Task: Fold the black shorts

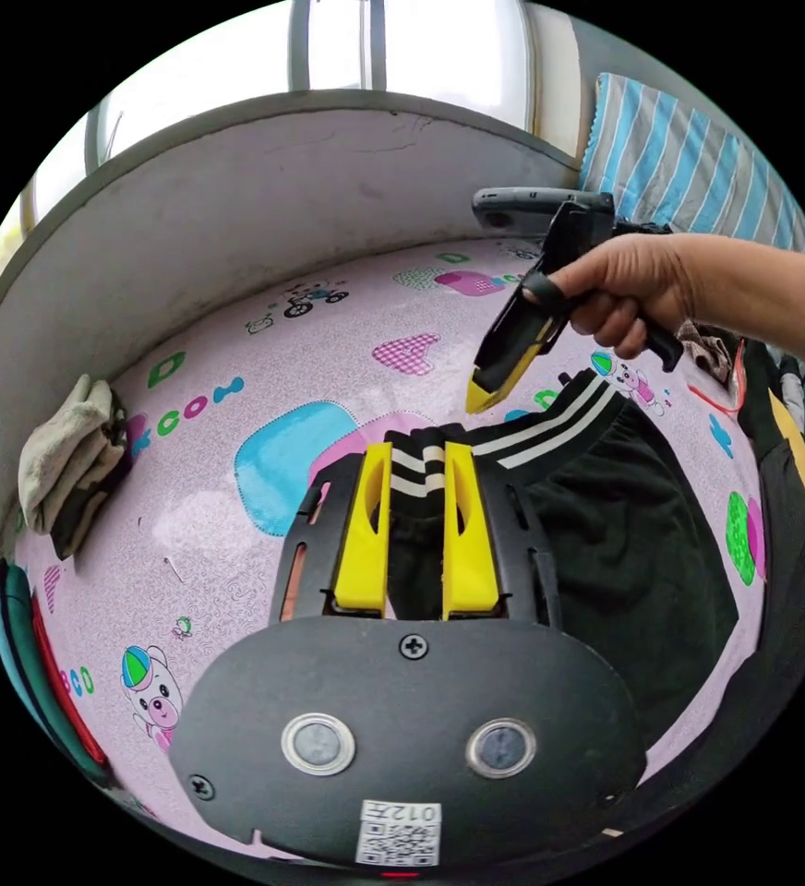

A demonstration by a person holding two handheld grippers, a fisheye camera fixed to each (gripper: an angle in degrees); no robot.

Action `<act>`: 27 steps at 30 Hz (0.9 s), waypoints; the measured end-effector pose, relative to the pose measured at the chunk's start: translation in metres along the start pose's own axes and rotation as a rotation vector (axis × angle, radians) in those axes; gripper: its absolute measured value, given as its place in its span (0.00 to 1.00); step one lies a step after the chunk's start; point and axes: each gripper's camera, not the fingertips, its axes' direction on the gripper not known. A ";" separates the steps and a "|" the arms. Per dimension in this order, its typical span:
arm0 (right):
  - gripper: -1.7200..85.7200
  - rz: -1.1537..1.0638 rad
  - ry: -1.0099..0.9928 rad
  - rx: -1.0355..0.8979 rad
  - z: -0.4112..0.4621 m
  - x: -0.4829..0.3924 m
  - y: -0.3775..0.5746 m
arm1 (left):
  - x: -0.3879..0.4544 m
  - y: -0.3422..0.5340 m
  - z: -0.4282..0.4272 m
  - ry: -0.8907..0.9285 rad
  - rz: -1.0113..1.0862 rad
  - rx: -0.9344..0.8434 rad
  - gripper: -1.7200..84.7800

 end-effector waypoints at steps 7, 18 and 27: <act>0.12 -0.172 -0.107 -0.020 0.001 -0.022 -0.002 | -0.012 -0.003 -0.006 0.021 -0.024 0.005 0.12; 0.11 -0.140 -0.184 -0.122 0.032 -0.033 -0.022 | -0.042 -0.010 -0.019 0.060 -0.092 0.028 0.10; 0.10 -0.165 -0.121 0.093 0.019 -0.062 0.008 | -0.103 -0.020 -0.027 0.102 -0.198 -0.039 0.06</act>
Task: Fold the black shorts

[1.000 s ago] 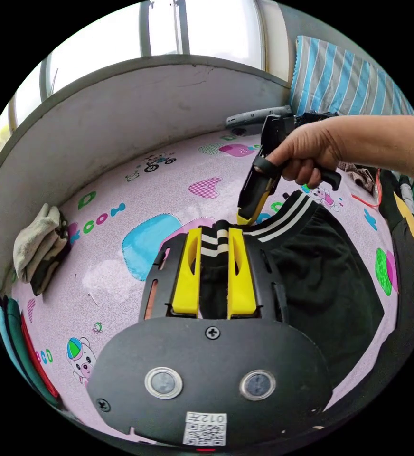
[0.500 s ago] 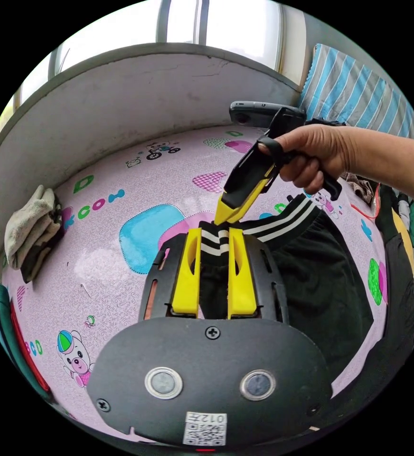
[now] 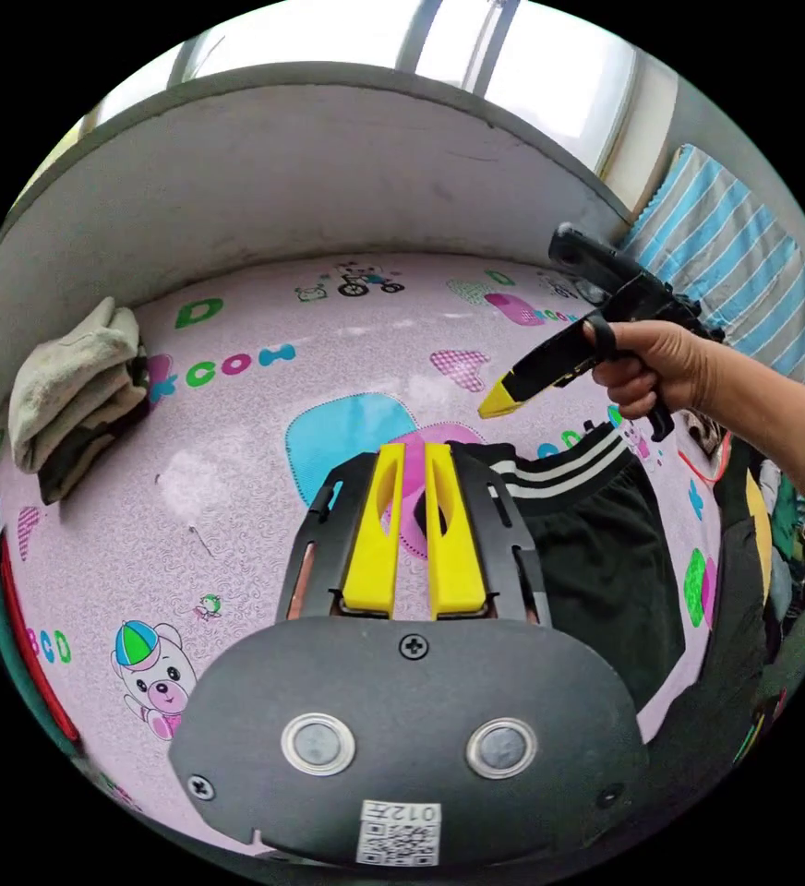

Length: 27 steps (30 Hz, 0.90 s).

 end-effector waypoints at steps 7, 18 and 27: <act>0.09 -0.221 0.212 -0.178 0.052 -0.069 0.008 | 0.008 -0.010 0.010 -0.002 0.072 -0.076 0.06; 0.01 -0.355 0.402 -0.221 0.098 -0.140 0.003 | -0.024 -0.018 0.017 0.014 -0.082 -0.156 0.04; 0.10 -0.290 0.388 -0.181 0.087 -0.175 0.054 | -0.014 -0.023 -0.006 0.132 0.033 -0.032 0.04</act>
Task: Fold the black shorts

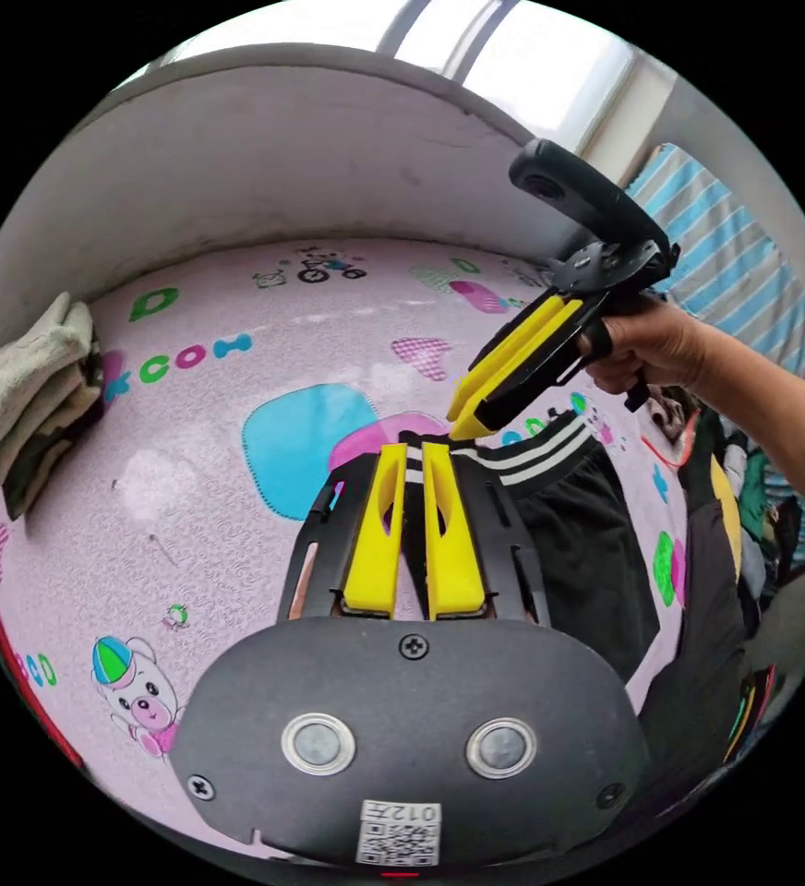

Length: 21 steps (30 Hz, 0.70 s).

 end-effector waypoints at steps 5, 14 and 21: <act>0.10 0.066 0.059 0.041 0.006 -0.020 0.051 | 0.018 -0.002 0.018 0.030 0.103 -0.083 0.03; 0.05 0.364 0.297 0.234 0.002 -0.029 0.104 | 0.010 0.003 0.031 -0.118 0.023 -0.085 0.02; 0.02 0.656 0.330 0.532 -0.049 -0.058 0.237 | 0.003 -0.004 0.008 -0.047 -0.042 -0.013 0.02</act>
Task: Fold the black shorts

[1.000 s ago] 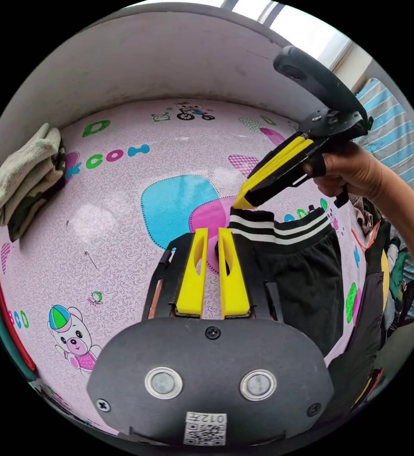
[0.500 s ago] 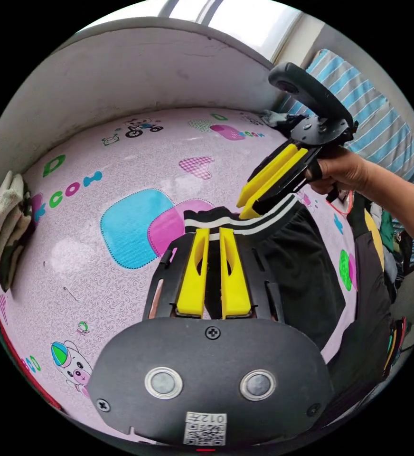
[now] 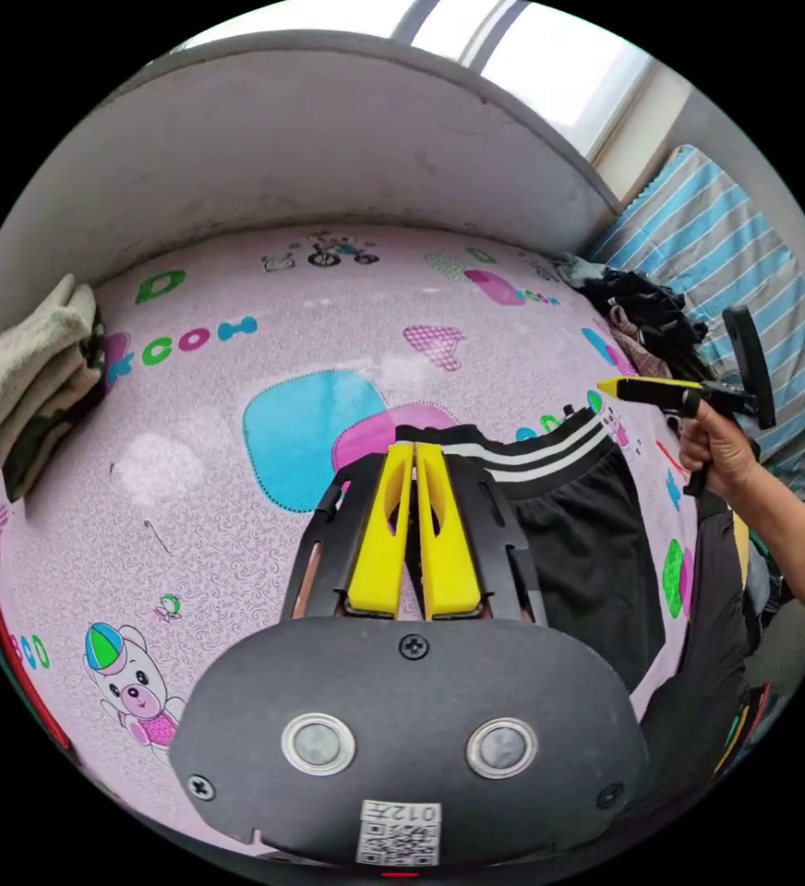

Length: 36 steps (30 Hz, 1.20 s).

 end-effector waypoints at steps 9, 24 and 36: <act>0.01 -0.019 0.107 -0.081 0.013 0.001 0.036 | 0.015 0.000 0.026 -0.042 0.076 -0.089 0.03; 0.01 0.204 0.032 -0.004 -0.071 0.025 0.066 | -0.012 -0.010 0.022 0.049 0.013 -0.081 0.03; 0.07 0.315 0.029 0.227 -0.138 0.003 0.217 | 0.091 0.049 -0.027 -0.079 -0.091 0.034 0.03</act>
